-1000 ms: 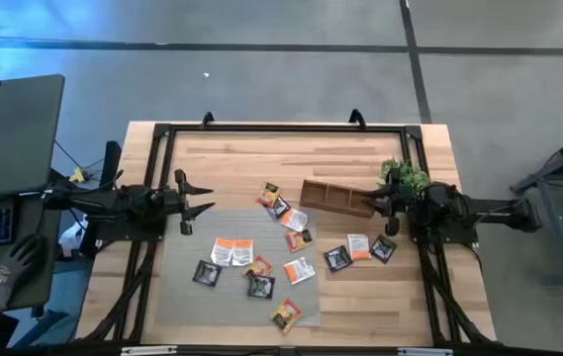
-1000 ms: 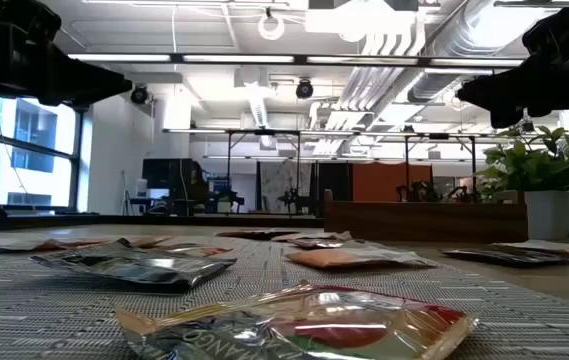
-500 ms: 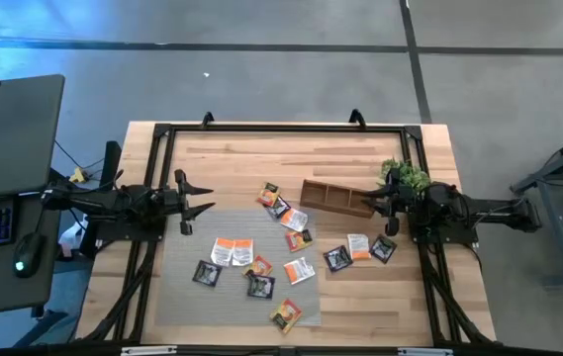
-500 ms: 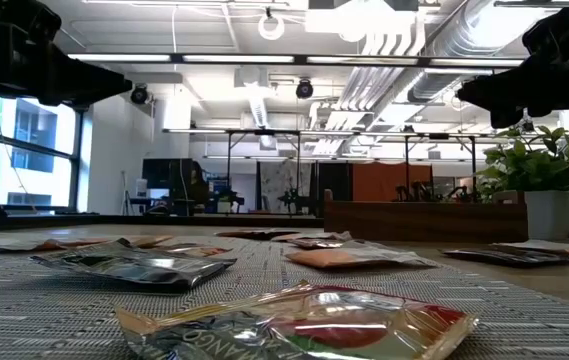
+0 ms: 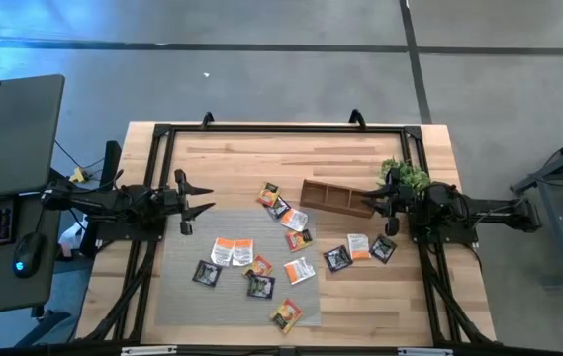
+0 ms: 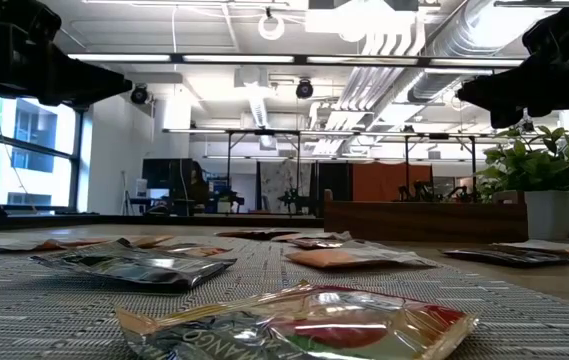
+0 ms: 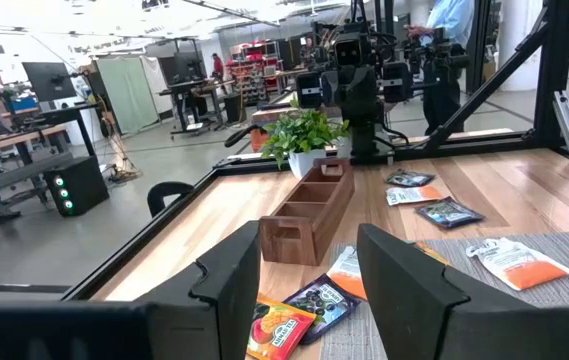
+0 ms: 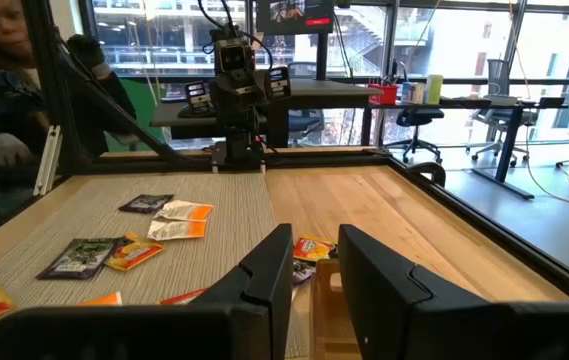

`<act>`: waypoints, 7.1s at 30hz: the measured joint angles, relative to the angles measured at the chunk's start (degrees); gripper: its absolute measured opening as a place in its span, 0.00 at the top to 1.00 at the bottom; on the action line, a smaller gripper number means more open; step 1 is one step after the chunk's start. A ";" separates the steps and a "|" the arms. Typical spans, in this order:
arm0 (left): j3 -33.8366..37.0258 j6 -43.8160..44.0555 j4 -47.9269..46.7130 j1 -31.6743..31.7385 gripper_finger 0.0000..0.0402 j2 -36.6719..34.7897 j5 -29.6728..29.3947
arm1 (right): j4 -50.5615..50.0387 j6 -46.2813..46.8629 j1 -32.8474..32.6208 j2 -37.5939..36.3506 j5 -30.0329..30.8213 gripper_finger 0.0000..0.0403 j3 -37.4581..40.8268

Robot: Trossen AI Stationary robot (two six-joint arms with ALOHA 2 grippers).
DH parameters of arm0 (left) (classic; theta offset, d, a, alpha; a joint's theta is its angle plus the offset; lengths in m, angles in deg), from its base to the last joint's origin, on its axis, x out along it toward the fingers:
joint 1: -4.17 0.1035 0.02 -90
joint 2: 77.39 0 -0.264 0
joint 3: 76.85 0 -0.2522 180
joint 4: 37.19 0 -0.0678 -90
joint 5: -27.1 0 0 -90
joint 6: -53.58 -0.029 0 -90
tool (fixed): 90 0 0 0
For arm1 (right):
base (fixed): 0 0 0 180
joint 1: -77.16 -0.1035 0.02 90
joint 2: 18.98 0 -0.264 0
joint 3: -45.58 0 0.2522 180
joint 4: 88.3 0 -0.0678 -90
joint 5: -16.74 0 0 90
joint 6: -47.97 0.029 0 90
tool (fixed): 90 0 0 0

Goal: Pick & Place Tea

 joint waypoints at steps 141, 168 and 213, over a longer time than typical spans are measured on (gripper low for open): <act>0.02 30.17 18.59 0.00 0.59 5.73 -3.29 | 22.69 -3.80 0.05 9.60 6.54 0.80 -1.10; -30.81 49.48 10.46 6.36 0.59 68.25 -14.90 | 8.42 -14.02 0.04 43.10 17.16 0.80 -25.38; -59.93 47.68 -15.21 23.75 0.95 110.41 11.93 | 10.03 -18.04 0.03 42.71 21.16 0.80 -25.38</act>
